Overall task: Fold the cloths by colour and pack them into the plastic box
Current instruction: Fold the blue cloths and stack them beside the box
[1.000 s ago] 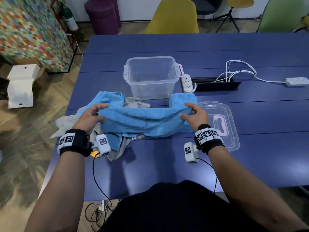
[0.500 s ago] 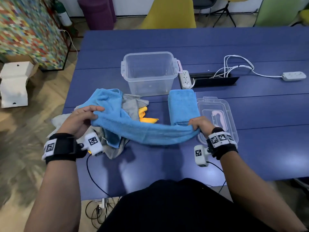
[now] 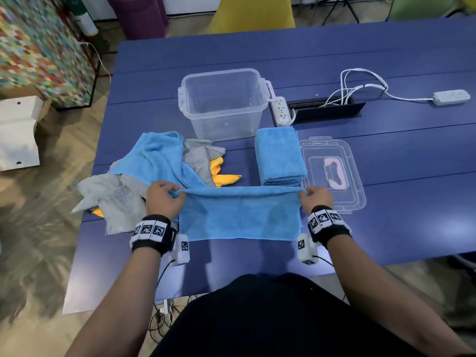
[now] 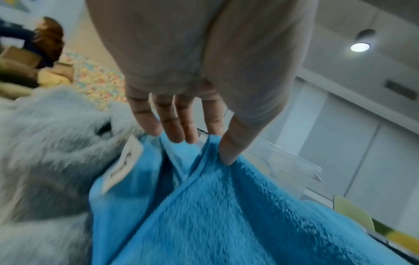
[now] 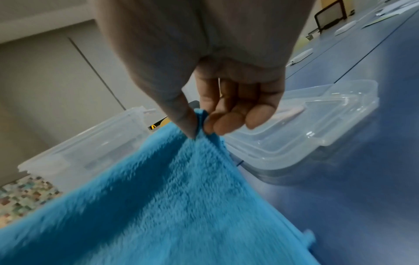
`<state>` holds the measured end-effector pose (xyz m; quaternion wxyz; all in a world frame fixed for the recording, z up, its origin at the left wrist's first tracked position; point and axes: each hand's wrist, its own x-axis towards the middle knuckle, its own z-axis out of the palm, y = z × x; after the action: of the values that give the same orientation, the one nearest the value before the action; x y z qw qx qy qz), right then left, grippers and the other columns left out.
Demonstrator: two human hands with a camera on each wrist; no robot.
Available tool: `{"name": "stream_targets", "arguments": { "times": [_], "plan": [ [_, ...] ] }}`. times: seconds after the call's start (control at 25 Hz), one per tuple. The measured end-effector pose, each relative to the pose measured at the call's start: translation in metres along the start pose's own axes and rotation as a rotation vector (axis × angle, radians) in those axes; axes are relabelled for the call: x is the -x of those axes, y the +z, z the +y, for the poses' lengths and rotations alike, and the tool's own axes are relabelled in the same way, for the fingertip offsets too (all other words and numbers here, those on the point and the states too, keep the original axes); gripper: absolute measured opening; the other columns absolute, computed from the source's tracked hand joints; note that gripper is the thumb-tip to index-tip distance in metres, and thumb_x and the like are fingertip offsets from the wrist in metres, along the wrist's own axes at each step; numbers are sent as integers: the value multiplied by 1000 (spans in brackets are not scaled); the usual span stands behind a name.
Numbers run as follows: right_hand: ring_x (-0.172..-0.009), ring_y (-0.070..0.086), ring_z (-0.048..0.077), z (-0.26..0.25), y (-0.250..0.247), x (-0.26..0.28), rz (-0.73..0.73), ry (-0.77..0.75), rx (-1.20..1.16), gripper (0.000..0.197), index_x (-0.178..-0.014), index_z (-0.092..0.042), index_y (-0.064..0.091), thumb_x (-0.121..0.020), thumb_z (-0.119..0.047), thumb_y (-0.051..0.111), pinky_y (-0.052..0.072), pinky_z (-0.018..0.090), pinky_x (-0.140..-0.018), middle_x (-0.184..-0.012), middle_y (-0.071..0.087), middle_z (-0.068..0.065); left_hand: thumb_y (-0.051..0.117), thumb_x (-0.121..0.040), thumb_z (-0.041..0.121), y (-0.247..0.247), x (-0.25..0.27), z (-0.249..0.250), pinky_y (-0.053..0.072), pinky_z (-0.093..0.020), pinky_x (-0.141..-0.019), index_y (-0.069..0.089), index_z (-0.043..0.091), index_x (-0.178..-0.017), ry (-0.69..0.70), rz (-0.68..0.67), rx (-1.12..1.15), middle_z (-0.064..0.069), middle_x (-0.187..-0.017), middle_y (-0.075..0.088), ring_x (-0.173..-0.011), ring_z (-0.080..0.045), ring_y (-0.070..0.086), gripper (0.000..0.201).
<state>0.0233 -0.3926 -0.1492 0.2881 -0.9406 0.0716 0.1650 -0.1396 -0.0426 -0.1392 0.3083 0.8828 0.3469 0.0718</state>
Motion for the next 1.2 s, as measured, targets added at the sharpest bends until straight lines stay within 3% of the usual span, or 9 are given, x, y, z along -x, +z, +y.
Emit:
{"name": "stream_targets", "arguments": {
  "times": [0.16, 0.32, 0.4, 0.52, 0.68, 0.76, 0.92, 1.08, 1.2],
  "plan": [
    [-71, 41, 20, 4, 4, 6, 12, -48, -351, 23, -73, -11, 45, -93, -21, 53, 28, 31, -58, -75, 43, 11, 64, -92, 19, 2, 8, -10, 47, -35, -82, 59, 25, -89, -131, 3, 534, -2, -92, 62, -82, -16, 55, 8],
    [-84, 49, 20, 6, 14, 16, 16, 0, -546, 21, -100, -6, 56, -98, -24, 46, 37, 32, -73, -92, 56, 8, 52, -100, 27, 4, 24, -5, 41, -28, -68, 47, 19, -103, -60, 26, 563, 2, -82, 55, -71, -11, 49, 10],
    [-78, 48, 20, 10, 14, 13, -21, 10, -548, 18, -91, -10, 56, -96, -26, 49, 36, 31, -73, -85, 54, 7, 51, -100, 28, 5, 31, -7, 42, -28, -68, 45, 22, -102, -62, 31, 578, 1, -82, 55, -70, -11, 49, 9],
    [-81, 48, 21, 18, 6, 5, -106, 80, -448, 16, -84, -16, 55, -95, -28, 55, 35, 29, -69, -82, 54, 5, 52, -99, 31, 18, 34, -15, 44, -33, -73, 47, 20, -98, -212, -27, 582, 1, -84, 56, -78, -17, 53, 12],
    [-88, 54, 22, 27, 12, 7, -92, 156, -389, 35, -114, -18, 52, -88, -36, 67, 40, 26, -78, -99, 59, 6, 60, -94, 41, 51, 34, -33, 49, -38, -89, 54, 15, -103, -485, -106, 656, -4, -98, 62, -96, -21, 58, 28],
    [-92, 57, 22, 39, 22, 14, -156, 168, -209, 45, -118, -18, 50, -82, -33, 73, 44, 27, -80, -101, 57, 3, 65, -87, 50, 61, 42, -43, 49, -41, -94, 58, 13, -113, -528, -228, 407, -6, -111, 65, -103, -26, 61, 46],
    [-84, 61, 22, 66, 43, 17, -184, 155, 0, 33, -99, -19, 61, -76, -35, 77, 51, 29, -75, -97, 64, 3, 61, -91, 33, 64, 67, -52, 47, -39, -94, 57, 8, -125, -458, -258, 112, -15, -122, 63, -112, -35, 59, 42],
    [-82, 64, 22, 70, 43, 14, -218, 160, 62, 24, -83, -21, 64, -75, -40, 77, 55, 31, -75, -90, 68, 1, 51, -99, 26, 66, 77, -46, 42, -37, -93, 51, 7, -134, -251, -179, 195, -18, -126, 60, -114, -37, 56, 40],
    [-74, 62, 20, 70, 34, 15, -210, 185, 26, 33, -72, -18, 58, -71, -42, 80, 52, 28, -67, -77, 64, -1, 52, -98, 34, 69, 71, -49, 42, -38, -90, 54, 5, -127, -327, -129, 171, -21, -123, 61, -112, -40, 56, 41]
  ]
}}
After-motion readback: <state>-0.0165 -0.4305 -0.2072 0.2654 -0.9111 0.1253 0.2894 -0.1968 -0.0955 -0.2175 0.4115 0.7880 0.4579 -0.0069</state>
